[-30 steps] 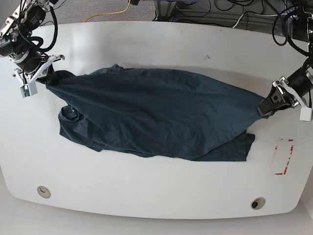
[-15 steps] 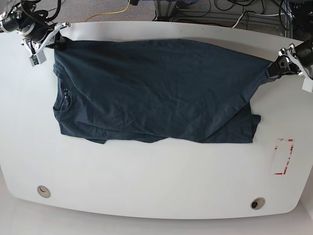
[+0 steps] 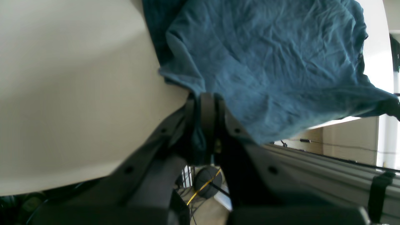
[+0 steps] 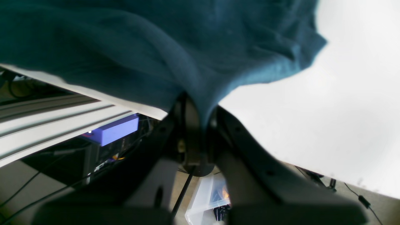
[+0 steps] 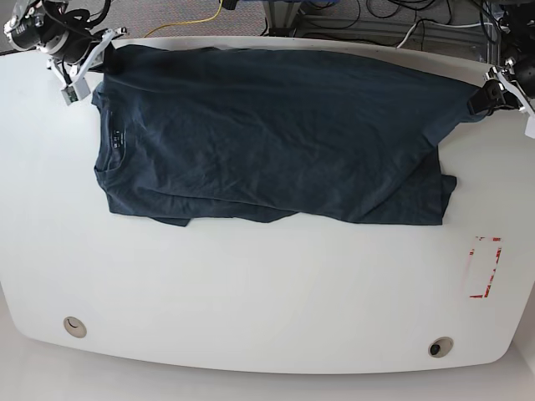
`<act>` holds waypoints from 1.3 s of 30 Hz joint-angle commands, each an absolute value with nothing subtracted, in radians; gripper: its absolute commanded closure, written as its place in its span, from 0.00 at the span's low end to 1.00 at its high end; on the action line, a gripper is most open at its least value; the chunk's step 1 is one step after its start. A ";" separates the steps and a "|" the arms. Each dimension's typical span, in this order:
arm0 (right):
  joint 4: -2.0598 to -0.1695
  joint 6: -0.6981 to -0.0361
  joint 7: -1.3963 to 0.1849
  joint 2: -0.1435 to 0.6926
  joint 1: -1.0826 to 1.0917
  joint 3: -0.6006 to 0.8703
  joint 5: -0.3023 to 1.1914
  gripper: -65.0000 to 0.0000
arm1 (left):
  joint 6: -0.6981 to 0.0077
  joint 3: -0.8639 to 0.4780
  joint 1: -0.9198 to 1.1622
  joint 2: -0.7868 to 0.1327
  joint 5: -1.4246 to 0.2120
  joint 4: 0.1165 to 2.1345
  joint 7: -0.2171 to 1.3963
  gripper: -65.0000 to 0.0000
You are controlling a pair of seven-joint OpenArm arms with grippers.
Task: Layout the t-shirt on the table in an organized manner, then fold the t-shirt properly
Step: 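Lay the shirt flat by dragging both grippers apart across the table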
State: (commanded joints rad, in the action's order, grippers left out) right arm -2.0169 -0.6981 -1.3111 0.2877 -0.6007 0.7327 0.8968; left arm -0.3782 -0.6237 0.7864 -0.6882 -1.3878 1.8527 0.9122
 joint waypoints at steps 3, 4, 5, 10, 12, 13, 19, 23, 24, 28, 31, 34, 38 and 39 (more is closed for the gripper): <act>-2.017 -0.698 -1.313 0.288 -0.610 0.720 0.897 0.99 | -0.378 -0.624 0.805 -0.688 -1.388 1.853 0.912 1.00; -2.017 -0.698 -1.313 0.288 -0.615 0.720 0.897 0.99 | -0.378 -0.624 0.808 -0.688 -1.388 1.853 0.912 1.00; -2.017 -0.698 -1.313 0.288 -0.618 0.719 0.897 0.99 | -0.378 -0.622 0.812 -0.688 -1.388 1.853 0.912 1.00; -2.017 -0.698 -1.314 0.289 -0.628 0.733 0.897 0.80 | -0.378 -0.610 0.814 -0.688 -1.388 1.853 0.917 0.99; -2.017 -0.698 -1.314 0.289 -0.631 0.736 0.897 0.63 | -0.378 -0.605 0.811 -0.690 -1.388 1.851 0.940 0.93; -2.017 -0.698 -1.314 0.289 -0.636 0.736 0.897 0.54 | -0.378 -0.605 0.808 -0.690 -1.388 1.850 0.958 0.88; -2.017 -0.698 -1.314 0.289 -0.668 0.737 0.898 0.04 | -0.377 -0.651 0.792 -0.687 -1.379 1.850 1.043 0.58; -2.018 -0.698 -1.314 0.292 -0.670 0.740 0.898 0.00 | -0.377 -0.673 0.794 -0.687 -1.345 1.850 1.046 0.51; -2.018 -0.698 -1.314 0.294 -0.670 0.745 0.898 0.00 | -0.377 -0.674 0.794 -0.687 -1.333 1.850 1.046 0.51; -2.018 -0.698 -1.314 0.295 -0.670 0.811 0.898 0.00 | -0.377 -0.707 0.794 -0.688 -1.302 1.848 1.047 0.48; -2.018 -0.698 -1.314 0.298 -0.661 0.857 0.898 0.00 | -0.377 -0.746 0.789 -0.690 -1.285 1.847 1.047 0.45; -2.018 -0.698 -1.314 0.331 -0.582 0.880 0.898 0.00 | -0.377 -0.769 0.730 -0.690 -1.267 1.847 1.047 0.43; -2.000 -0.698 -1.314 0.355 -0.464 0.877 0.897 0.00 | -0.377 -0.768 0.615 -0.690 -1.254 1.847 1.047 0.43; -1.997 -0.698 -1.314 0.357 -0.407 0.874 0.897 0.00 | -0.377 -0.766 0.568 -0.690 -1.254 1.847 1.047 0.43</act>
